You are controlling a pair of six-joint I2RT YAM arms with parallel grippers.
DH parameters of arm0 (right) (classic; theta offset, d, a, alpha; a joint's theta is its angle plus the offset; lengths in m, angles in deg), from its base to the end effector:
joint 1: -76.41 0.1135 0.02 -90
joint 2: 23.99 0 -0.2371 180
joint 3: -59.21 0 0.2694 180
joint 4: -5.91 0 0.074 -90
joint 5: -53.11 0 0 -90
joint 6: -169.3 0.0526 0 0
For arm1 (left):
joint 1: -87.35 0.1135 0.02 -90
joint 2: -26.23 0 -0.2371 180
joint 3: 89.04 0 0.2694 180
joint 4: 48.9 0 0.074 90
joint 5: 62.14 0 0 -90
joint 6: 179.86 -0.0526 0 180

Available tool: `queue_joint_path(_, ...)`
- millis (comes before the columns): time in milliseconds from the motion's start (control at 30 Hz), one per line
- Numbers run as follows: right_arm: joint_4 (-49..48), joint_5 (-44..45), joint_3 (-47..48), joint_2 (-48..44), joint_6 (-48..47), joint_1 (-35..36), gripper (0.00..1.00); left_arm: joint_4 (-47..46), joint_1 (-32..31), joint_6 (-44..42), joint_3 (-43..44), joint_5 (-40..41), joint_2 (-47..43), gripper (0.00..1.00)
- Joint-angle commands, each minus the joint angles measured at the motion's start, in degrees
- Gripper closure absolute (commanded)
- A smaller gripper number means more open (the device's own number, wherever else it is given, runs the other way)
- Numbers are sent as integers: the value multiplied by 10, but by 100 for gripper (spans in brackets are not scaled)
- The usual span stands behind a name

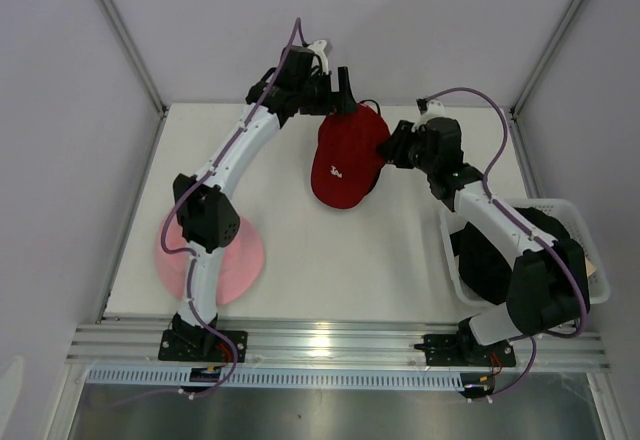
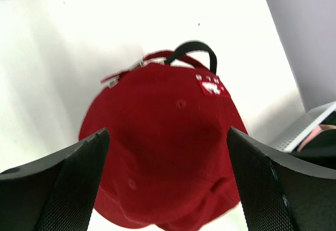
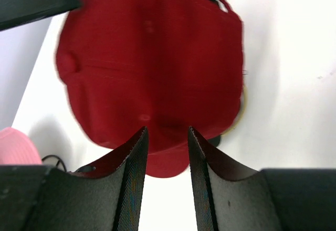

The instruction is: Stack the hats

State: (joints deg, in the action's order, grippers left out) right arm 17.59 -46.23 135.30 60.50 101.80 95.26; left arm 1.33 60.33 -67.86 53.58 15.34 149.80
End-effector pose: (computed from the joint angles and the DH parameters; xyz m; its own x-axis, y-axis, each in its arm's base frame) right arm 0.3587 0.1315 0.2669 -0.4774 0.2360 -0.8464 -0.3035 0.8597 0.4109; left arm 0.4518 -0.2432 0.3341 -0.6557 -0.0761 -0.7512 0.3916 0.8163 -0.4246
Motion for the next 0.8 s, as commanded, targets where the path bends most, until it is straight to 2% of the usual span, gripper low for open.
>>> queue_joint_path(0, -21, 17, -1, -16, 6, 8, 60, 17, 4, -35, 52, -21, 20, 5)
queue_joint_path(200, -31, 11, 1, 16, 43, 33, 63, 15, 2, -20, 55, -38, 21, 6)
queue_joint_path(433, -56, 112, -20, 3, 83, 85, 67, 23, -7, 6, 54, -16, 23, 9)
queue_joint_path(767, -102, 116, 7, 70, 112, 120, 71, 29, -14, 41, 85, 20, 63, 12)
